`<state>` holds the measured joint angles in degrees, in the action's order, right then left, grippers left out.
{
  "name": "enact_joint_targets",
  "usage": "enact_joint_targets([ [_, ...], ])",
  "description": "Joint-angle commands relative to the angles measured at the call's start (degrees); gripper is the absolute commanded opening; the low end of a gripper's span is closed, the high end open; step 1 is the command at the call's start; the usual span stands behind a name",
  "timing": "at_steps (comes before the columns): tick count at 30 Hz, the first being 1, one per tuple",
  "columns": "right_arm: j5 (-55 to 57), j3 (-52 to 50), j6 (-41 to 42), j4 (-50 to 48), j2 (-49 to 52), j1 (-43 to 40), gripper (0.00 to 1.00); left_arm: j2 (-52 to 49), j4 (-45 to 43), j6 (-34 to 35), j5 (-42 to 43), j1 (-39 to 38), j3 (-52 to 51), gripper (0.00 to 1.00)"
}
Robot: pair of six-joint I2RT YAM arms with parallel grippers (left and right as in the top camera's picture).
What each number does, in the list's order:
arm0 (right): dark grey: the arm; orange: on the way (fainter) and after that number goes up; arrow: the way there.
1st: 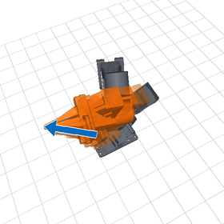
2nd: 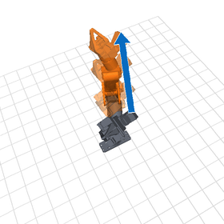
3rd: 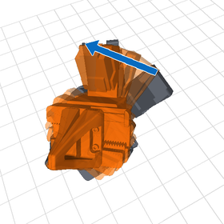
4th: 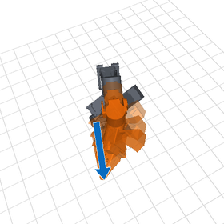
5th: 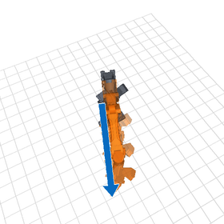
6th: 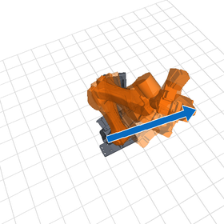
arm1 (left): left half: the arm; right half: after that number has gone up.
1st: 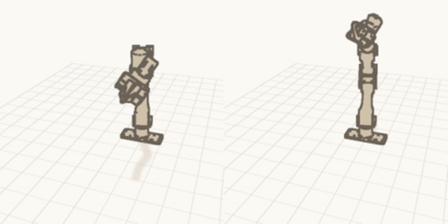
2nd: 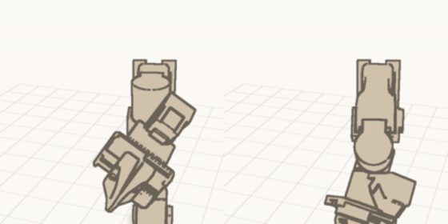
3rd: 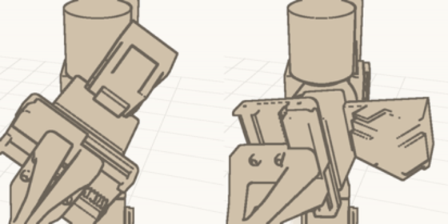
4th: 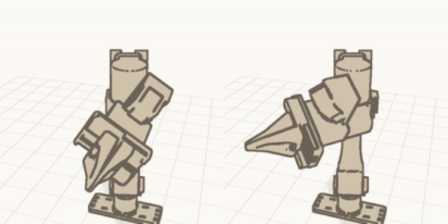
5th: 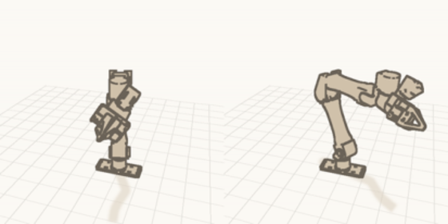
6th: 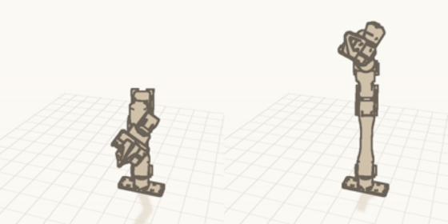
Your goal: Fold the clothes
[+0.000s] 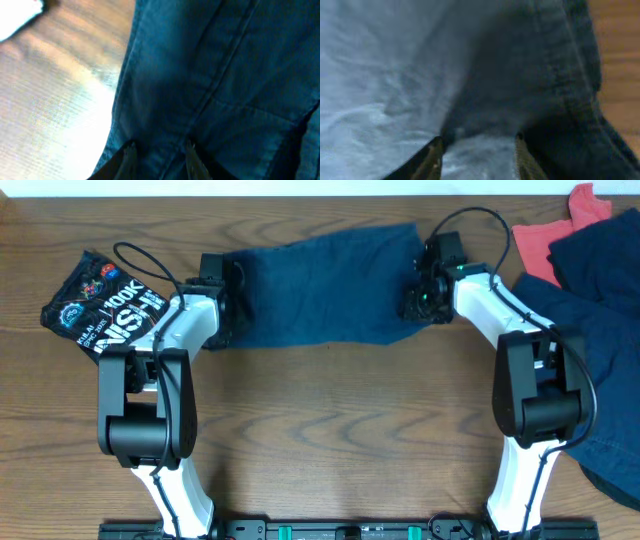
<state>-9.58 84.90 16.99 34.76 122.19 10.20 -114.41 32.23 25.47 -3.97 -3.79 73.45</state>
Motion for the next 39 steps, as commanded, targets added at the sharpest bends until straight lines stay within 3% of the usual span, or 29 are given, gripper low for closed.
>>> enact_joint_targets([
  [1, 4.3, -4.7, 0.2, 1.4, -0.2, -0.9, 0.31, -1.4, 5.9, -0.1, 0.6, 0.3, -1.1, 0.34],
  [3, 5.9, -5.8, 1.6, 3.8, -0.2, -1.6, 0.18, -1.4, 9.9, 0.7, 0.6, 0.3, -1.1, 0.32],
  [5, 8.0, -6.0, 3.8, 7.6, -0.2, -2.4, 0.11, -1.4, 14.2, 2.4, 0.8, 0.3, -1.1, 0.21],
  [7, 10.1, -6.0, 5.9, 11.9, -0.5, -3.3, 0.06, -1.4, 19.0, 2.9, 2.7, 0.3, -1.1, 0.19],
  [12, 15.6, -6.0, 9.5, 19.0, -2.8, -6.1, 0.06, -1.0, 28.4, 2.6, 6.5, 0.3, -1.1, 0.12],
  [16, 16.2, -6.0, 6.9, 19.9, -7.2, -6.8, 0.07, 2.9, 29.4, -0.6, 6.1, 0.3, -1.1, 0.12],
  [17, 16.2, -6.0, 6.4, 19.9, -8.5, -6.8, 0.08, 4.6, 29.2, -0.6, 5.5, 0.4, -1.1, 0.14],
  [18, 16.2, -5.9, 6.1, 19.8, -10.3, -6.8, 0.09, 6.6, 28.8, -0.5, 4.5, 0.4, -1.1, 0.25],
  [19, 16.2, -5.9, 6.0, 19.6, -11.9, -6.8, 0.11, 8.5, 28.3, -0.5, 3.7, 0.4, -1.1, 0.58],
  [20, 16.2, -5.9, 6.0, 19.4, -13.9, -6.8, 0.13, 10.2, 27.7, -0.3, 2.8, 0.4, -1.1, 0.98],
  [23, 15.2, -5.9, 5.4, 18.3, -19.4, -6.8, 0.50, 14.2, 25.3, -0.3, 0.3, 0.5, -1.1, 0.98],
  [24, 13.9, -5.9, 4.0, 17.6, -21.2, -6.7, 0.54, 14.6, 24.4, -0.4, 0.2, 0.6, -1.1, 0.98],
  [30, 8.6, -5.9, -1.0, 16.2, -28.0, -5.9, 0.59, 11.2, 20.5, 0.0, 1.5, 1.6, -1.1, 0.98],
  [39, 7.9, -5.9, -3.0, 18.6, -28.9, -3.4, 0.63, -1.5, 17.4, -0.5, 13.3, 2.2, -1.2, 0.98],
])
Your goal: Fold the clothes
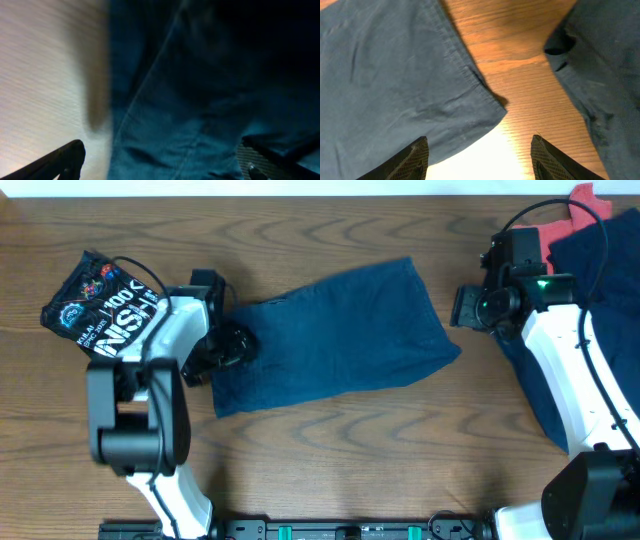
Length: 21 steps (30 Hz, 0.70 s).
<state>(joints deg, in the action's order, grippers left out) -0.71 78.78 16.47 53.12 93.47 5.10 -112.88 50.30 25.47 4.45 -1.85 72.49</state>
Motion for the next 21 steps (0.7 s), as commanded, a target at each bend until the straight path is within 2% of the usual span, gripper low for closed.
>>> enact_joint_targets([
  [1, -1.3, 0.2, -3.4, 0.3, -0.1, 2.2, 0.62, -4.0, -1.2, -1.4, 6.5, 0.3, -0.2, 0.99],
  [2, -1.3, 0.2, -3.8, 0.2, -0.1, 2.7, 0.60, -4.8, -1.6, -2.3, 8.3, 0.2, -0.2, 0.93],
  [4, -1.3, 0.2, -5.3, 0.0, -0.1, 4.0, 0.52, -6.0, -2.1, -3.5, 10.6, 0.1, -0.2, 0.73],
  [7, -1.3, 0.2, -6.3, -0.4, -0.1, 5.9, 0.40, -6.6, -2.2, -5.7, 12.1, 0.1, -0.2, 0.25],
  [8, -1.3, 0.2, -6.3, -0.7, -0.1, 6.4, 0.38, -6.6, -2.2, -6.6, 12.0, 0.1, -0.2, 0.14],
  [9, -1.3, 0.2, -6.3, -1.1, -0.1, 6.7, 0.38, -6.4, -2.2, -7.5, 12.0, 0.1, -0.2, 0.07],
  [16, -4.8, 0.2, -6.3, -3.4, 1.2, 7.7, 0.29, -2.1, 2.4, -9.0, 10.6, 0.7, 0.3, 0.06],
  [21, -12.7, 0.2, -8.7, -4.2, 4.6, 7.8, 0.22, 6.5, 8.1, -8.9, 9.0, 0.9, 1.5, 0.06],
])
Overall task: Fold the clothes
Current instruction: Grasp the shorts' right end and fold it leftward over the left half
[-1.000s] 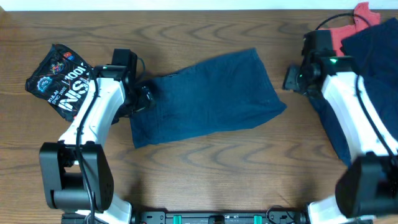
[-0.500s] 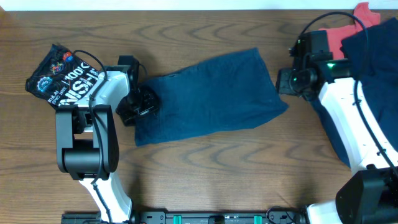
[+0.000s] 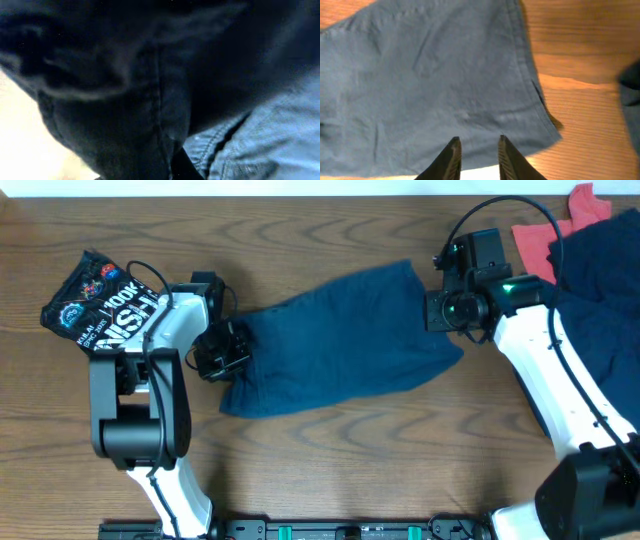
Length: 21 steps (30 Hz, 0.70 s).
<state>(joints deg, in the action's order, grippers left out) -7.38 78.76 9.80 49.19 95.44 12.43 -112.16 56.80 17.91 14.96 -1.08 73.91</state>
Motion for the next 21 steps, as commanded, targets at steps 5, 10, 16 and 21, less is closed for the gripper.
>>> enact_joint_targets([
  [5, -19.7, 0.2, -6.5, -2.4, 9.7, 2.9, 0.17, 15.5, 4.2, -1.4, -1.5, 0.0, 0.1, 0.06],
  [10, -27.9, 0.2, -6.9, -7.0, 18.8, 9.8, 0.16, 22.5, 6.9, -1.4, -0.6, 0.0, 0.1, 0.06],
  [16, -36.4, 0.2, -4.2, -17.5, 30.0, 22.0, 0.17, 26.5, 7.4, -1.4, 4.6, 0.0, 0.1, 0.06],
  [21, -36.2, 0.2, -0.1, -26.9, 35.6, 30.6, 0.14, 26.8, 6.2, -1.4, 14.6, 0.0, 0.1, 0.06],
])
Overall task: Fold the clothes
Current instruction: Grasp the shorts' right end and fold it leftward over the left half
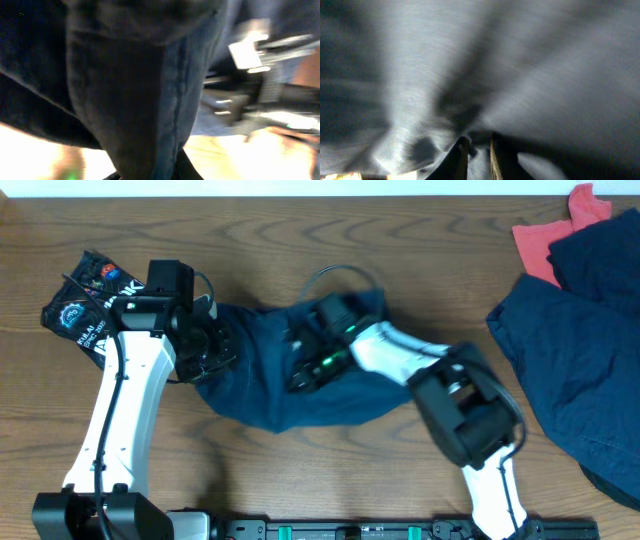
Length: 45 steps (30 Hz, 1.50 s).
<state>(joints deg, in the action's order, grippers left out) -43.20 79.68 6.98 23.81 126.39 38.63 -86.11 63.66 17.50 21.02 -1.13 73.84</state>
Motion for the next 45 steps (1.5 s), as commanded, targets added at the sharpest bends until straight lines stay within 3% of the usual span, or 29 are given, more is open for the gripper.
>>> enact_joint_targets([
  [1, -0.1, -0.7, 2.8, -2.7, 4.9, 5.3, 0.13, 0.8, -1.4, -0.9, 10.6, 0.0, 0.2, 0.06],
  [8, 8.3, 1.0, 2.8, -0.7, 0.2, 6.3, 0.13, 0.8, -6.1, 0.8, 13.5, 0.1, 0.2, 0.06],
  [12, 17.1, 1.2, 2.8, 4.0, -7.8, 1.7, 0.22, 0.8, -6.1, 0.7, 12.2, 0.1, 0.2, 0.06],
  [14, 22.3, 1.2, 2.2, 7.3, -11.7, -1.3, 0.35, 0.8, -6.1, 0.7, 11.7, 0.1, 0.2, 0.06],
  [15, 25.1, 1.2, 1.7, 9.2, -13.5, -3.0, 0.36, 0.8, -6.1, 0.7, 11.4, 0.1, 0.2, 0.06],
  [23, 33.6, 0.2, -3.7, 22.6, -15.1, -12.7, 0.17, 0.8, -6.6, 0.8, 10.1, 0.1, 0.2, 0.06],
  [33, 34.0, -7.5, -4.4, 18.9, -8.9, -13.4, 0.15, 0.8, -8.5, 0.8, 13.3, -1.8, 0.2, 0.06],
  [41, 34.0, -10.0, -3.0, 16.5, -7.1, -10.9, 0.13, 0.7, -19.1, 10.1, 16.9, -13.1, 0.2, 0.06],
  [45, 34.2, -10.0, -1.2, 16.4, -7.1, -10.9, 0.13, 0.1, -22.5, 15.6, 12.2, -20.4, 0.2, 0.06],
])
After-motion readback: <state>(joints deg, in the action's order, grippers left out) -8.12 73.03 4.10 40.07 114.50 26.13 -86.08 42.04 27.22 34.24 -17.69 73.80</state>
